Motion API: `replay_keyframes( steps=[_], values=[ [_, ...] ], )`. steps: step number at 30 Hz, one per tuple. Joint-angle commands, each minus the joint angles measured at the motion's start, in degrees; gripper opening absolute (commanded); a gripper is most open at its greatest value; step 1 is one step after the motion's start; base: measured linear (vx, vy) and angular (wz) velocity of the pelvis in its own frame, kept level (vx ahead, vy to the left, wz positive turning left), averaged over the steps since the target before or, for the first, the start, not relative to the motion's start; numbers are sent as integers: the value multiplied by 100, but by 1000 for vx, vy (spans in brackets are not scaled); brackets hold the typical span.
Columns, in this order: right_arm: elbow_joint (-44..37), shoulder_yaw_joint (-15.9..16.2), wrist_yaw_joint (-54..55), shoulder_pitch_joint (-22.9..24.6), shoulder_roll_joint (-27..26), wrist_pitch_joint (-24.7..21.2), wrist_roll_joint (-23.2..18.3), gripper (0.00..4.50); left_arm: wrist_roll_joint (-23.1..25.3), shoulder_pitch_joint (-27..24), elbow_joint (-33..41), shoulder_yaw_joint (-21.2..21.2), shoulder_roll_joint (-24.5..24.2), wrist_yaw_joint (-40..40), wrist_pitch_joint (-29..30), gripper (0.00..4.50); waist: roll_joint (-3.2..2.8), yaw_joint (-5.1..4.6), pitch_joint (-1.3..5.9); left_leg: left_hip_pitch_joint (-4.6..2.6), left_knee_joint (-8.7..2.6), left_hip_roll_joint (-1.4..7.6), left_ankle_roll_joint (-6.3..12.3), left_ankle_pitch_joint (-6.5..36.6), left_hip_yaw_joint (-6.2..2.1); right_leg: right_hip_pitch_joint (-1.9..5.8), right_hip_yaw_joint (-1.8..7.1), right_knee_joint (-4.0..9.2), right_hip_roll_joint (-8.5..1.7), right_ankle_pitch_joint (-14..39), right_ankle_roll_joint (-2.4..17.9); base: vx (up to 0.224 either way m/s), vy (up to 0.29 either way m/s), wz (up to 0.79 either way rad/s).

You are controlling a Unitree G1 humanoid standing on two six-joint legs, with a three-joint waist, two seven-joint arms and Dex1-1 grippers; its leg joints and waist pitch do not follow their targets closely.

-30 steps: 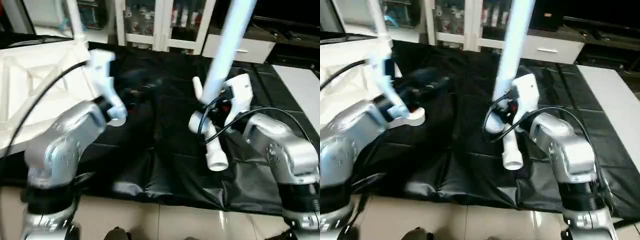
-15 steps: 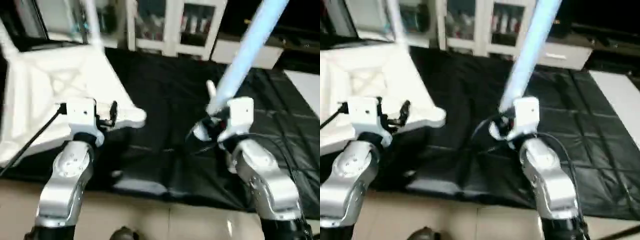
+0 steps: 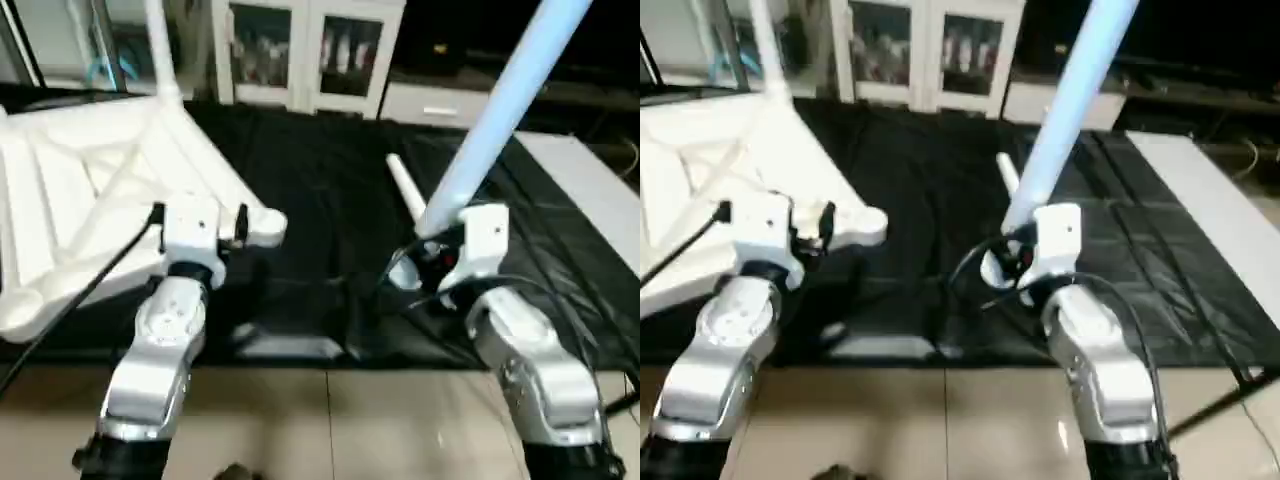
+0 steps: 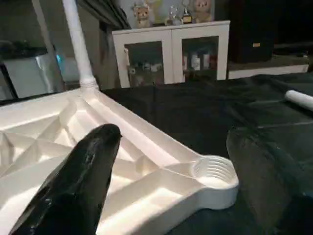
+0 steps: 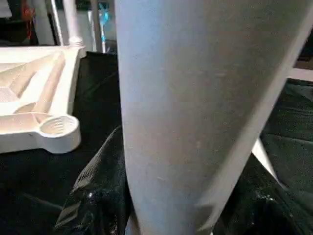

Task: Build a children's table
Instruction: Pick table leg

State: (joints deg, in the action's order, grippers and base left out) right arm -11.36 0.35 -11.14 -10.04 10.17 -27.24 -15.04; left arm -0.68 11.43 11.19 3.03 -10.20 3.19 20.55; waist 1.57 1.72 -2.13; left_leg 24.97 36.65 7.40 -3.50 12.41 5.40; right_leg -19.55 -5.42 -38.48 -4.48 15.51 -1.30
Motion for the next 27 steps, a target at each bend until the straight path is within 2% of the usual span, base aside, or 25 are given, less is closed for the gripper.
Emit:
replay_keyframes(
  steps=[1,3,4,5,6,7,8,9,10,11,12,13,14,15,16,17,18,19,20,21,22,23,24,25,27],
  values=[
    [-169,-17,-101,-57,35,68,34,185,-5,31,152,92,5,-128,-129,397,92,149,280,-90,-277,346,-19,582,-56,144,435,902,-952,2089,380,-109,-66,-26],
    [-166,49,-97,-58,69,87,148,185,-17,13,162,97,4,-129,-112,397,50,137,207,-136,-380,401,-77,988,-17,109,332,953,-819,3230,337,-94,-56,-26],
    [-184,63,-109,-70,80,58,172,185,-32,27,176,102,18,-115,-87,397,-26,78,121,-96,-454,367,-269,2358,-118,218,-18,1030,-808,4688,162,-52,-22,-11],
    [-181,51,-135,-88,99,54,142,185,17,59,153,145,18,-87,-126,397,-110,-62,109,-7,-514,316,-352,3354,-199,390,-291,1047,-722,5049,55,-52,-22,-11],
    [-165,42,-155,-98,112,63,120,185,56,81,124,171,20,-64,-158,397,-260,-21,96,48,-659,307,-440,3828,-199,535,-366,861,-635,4873,181,0,0,0],
    [-109,48,-179,-96,145,98,135,185,61,101,72,183,49,-59,-123,397,-462,62,79,721,-1421,-189,-574,4564,-57,1296,-490,-347,158,3242,339,-38,76,51],
    [-99,50,-184,-96,150,103,139,185,61,103,64,180,60,-63,-109,397,-240,46,165,392,-1122,-258,-305,3661,64,971,-199,-223,84,3280,578,-38,76,51],
    [-96,32,-169,-120,137,84,124,185,77,122,56,196,64,-90,-122,397,55,7,157,93,-457,-114,-314,3094,104,637,15,363,-605,4740,719,114,-24,91],
    [-98,20,-156,-137,131,70,104,185,106,133,50,197,79,-126,-145,397,127,-106,-126,-562,1359,-22,274,1133,-60,-291,171,1769,-1503,6629,1296,284,-75,77],
    [-123,27,-175,-155,128,62,72,185,111,129,41,184,100,-146,-163,397,51,-98,-205,115,1447,206,329,940,-170,641,272,1498,-1679,6483,1303,284,-75,77],
    [-134,49,-231,-175,145,77,82,185,115,135,22,170,118,-142,-169,397,46,-52,-127,13,1322,240,305,1041,-172,767,181,1361,-1554,6130,1293,244,34,55],
    [-133,56,-257,-180,149,81,81,185,115,137,14,164,122,-137,-165,397,-36,108,15,-143,774,377,531,1494,-95,1073,25,1194,-1272,4793,1328,134,57,82],
    [-117,55,-287,-189,150,89,79,185,119,142,6,166,122,-132,-164,397,-121,73,201,-478,73,353,942,1368,-69,1078,-340,892,-512,2873,1297,134,57,82],
    [-100,48,-305,-195,147,95,81,185,125,148,0,171,120,-129,-165,397,-278,-68,310,-1143,-206,373,1433,762,-471,688,-566,441,-34,1762,1065,88,21,105],
    [-46,33,-301,-225,130,115,89,185,112,153,12,163,115,-134,-142,397,-402,-461,455,-1844,-282,715,2949,-385,-1325,-322,-297,-445,288,1336,266,43,-6,56],
    [-17,26,-297,-242,121,128,96,185,100,157,19,157,111,-135,-129,397,-414,-449,436,-1730,-277,642,3398,-1416,-1476,-360,-251,-599,265,1323,49,152,-10,64],
    [17,25,-289,-271,118,135,106,185,90,137,59,153,89,-158,-117,397,-289,-387,393,-1592,-313,516,3616,-2581,-1635,-622,-61,-714,175,1157,-202,185,-5,18],
    [37,21,-287,-288,116,137,106,185,89,119,80,147,77,-165,-107,397,-268,-368,390,-1551,-332,431,3443,-2740,-1677,-698,36,-754,149,945,-319,282,-12,37],
    [85,8,-275,-325,108,146,106,185,78,66,129,124,62,-189,-94,397,20,-410,391,-1469,-469,161,2345,-2576,-1513,-837,448,-403,-38,-341,-47,172,-8,29],
    [114,-50,-206,-341,58,126,71,185,66,-14,194,102,53,-219,-65,397,115,-405,328,-1528,-453,21,1778,-2030,-995,-816,483,-47,-108,-864,293,226,10,44],
    [112,-85,-180,-346,38,104,47,185,60,-49,223,94,62,-232,-53,397,473,-320,275,-1231,-476,-493,1487,-400,-503,-127,813,566,-119,-820,408,257,-11,45],
    [103,-117,-164,-349,26,79,23,185,54,-78,246,89,75,-242,-45,397,547,2,358,-877,430,-815,1150,1040,-2,476,1580,943,-713,936,1220,257,-11,45],
    [88,-154,-150,-353,16,47,-6,185,51,-107,270,85,94,-252,-35,397,533,12,322,-733,597,-616,926,994,-114,626,1670,899,-869,1073,1801,248,-13,27],
    [88,-154,-150,-353,16,47,-6,185,51,-107,270,85,94,-252,-35,397,454,77,276,-419,755,-429,476,661,-191,822,1634,782,-839,434,2434,120,15,7],
    [59,-148,-216,-324,92,83,45,185,77,-181,274,163,111,-290,-33,397,307,183,267,-166,859,-114,-21,317,-337,942,1540,794,-980,-775,3012,217,35,8]
  ],
)
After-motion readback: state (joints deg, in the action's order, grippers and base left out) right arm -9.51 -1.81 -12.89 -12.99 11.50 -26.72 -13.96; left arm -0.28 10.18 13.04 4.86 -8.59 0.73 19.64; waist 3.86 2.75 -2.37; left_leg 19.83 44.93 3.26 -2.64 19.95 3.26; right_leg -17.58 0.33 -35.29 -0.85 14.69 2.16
